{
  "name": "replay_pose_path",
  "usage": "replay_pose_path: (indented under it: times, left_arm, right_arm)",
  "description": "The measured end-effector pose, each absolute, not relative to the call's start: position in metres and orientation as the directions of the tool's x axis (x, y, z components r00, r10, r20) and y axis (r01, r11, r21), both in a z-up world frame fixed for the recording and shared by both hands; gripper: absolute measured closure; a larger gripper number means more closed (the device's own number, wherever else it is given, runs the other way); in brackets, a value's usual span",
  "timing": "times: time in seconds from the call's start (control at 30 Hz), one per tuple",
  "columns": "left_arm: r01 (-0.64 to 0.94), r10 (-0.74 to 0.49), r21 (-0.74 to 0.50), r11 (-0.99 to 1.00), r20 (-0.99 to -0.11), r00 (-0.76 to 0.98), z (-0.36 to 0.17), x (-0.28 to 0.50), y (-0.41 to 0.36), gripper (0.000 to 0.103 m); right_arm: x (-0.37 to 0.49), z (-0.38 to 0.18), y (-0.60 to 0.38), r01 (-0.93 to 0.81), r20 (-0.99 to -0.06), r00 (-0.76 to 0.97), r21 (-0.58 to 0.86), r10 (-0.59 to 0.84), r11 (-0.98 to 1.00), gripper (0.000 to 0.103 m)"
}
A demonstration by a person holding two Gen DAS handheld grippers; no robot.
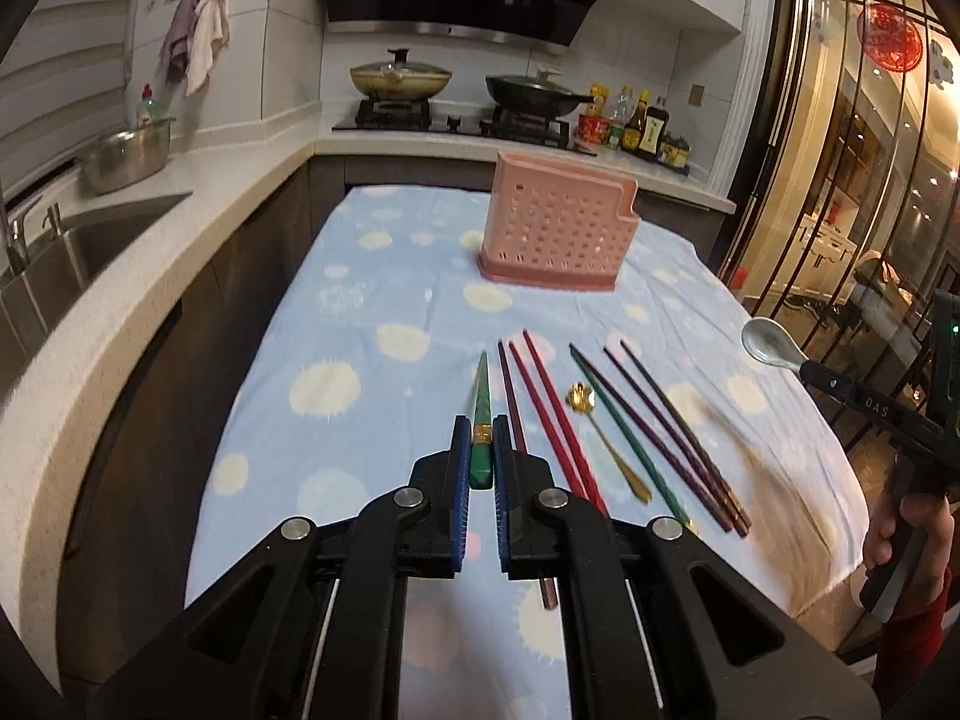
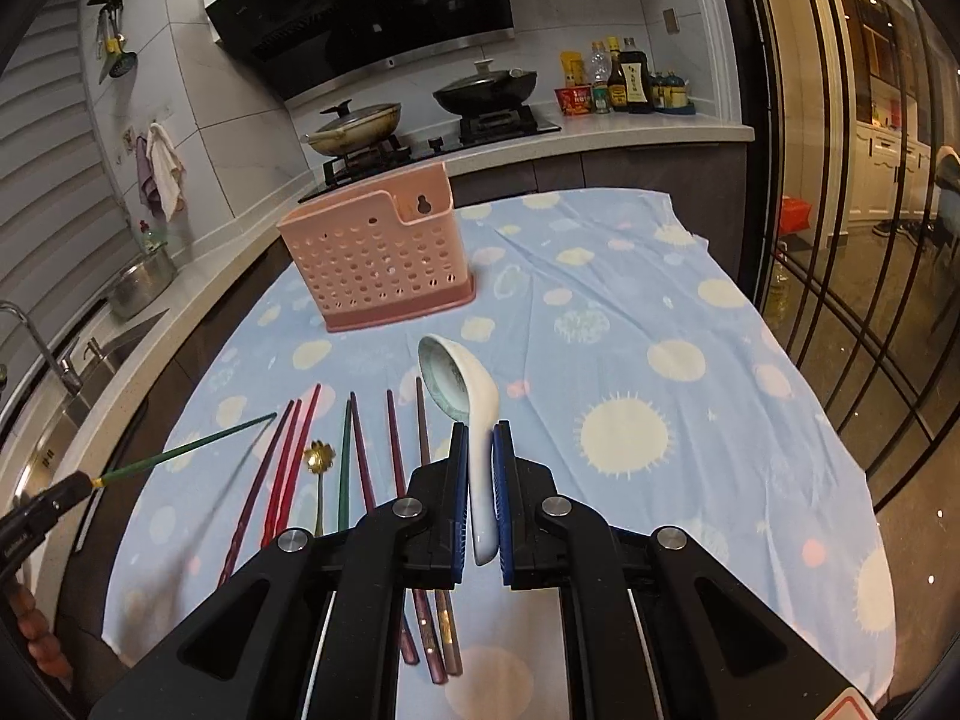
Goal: Organize utensils
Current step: 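Carry the green chopstick with the left gripper while the right carries the spoon to the holder, then lower the spoon into the pink holder with the right gripper while the left inserts the chopstick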
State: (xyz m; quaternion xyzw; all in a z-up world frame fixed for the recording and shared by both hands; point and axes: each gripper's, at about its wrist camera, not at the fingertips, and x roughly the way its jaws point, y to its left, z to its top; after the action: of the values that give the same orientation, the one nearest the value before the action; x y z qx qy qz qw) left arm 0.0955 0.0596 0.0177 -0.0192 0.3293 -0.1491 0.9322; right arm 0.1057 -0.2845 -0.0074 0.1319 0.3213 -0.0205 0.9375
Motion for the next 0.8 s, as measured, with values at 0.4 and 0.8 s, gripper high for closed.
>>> replay_pose_path:
  times: [0.4, 0.8]
  left_arm:
    - [0.289, -0.285, -0.07, 0.955, -0.493, 0.822, 0.093, 0.182, 0.033, 0.096]
    - [0.282, -0.278, -0.048, 0.958, -0.395, 0.876, 0.166, 0.251, 0.015, 0.096]
  right_arm:
    - [0.191, 0.041, -0.284, 0.056, -0.602, 0.794, 0.206, 0.082, 0.977, 0.095]
    - [0.313, 0.069, -0.278, 0.026, -0.695, 0.717, 0.101, 0.052, 0.995, 0.095]
